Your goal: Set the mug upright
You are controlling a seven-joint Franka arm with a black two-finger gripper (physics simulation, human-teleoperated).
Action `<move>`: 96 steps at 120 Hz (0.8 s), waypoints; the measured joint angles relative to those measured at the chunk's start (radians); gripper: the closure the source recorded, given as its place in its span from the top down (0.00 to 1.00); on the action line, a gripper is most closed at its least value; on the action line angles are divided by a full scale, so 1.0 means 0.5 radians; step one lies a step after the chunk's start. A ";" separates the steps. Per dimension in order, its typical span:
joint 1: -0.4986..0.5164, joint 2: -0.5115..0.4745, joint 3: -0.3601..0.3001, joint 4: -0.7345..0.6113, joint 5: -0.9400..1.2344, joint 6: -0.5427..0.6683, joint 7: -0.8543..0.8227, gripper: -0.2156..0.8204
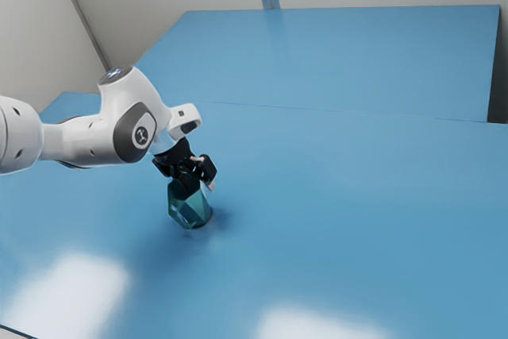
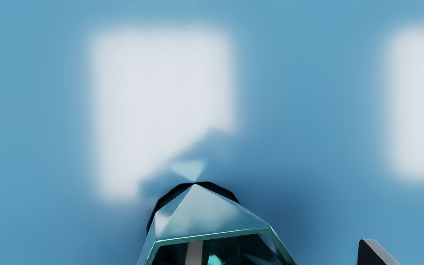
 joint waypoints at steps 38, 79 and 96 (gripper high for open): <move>0.001 -0.086 -0.027 0.137 -0.001 -0.164 -0.011 0.66; 0.002 -0.007 -0.014 0.974 0.225 -0.859 0.035 0.76; 0.008 0.000 -0.005 1.191 0.306 -1.118 0.077 0.77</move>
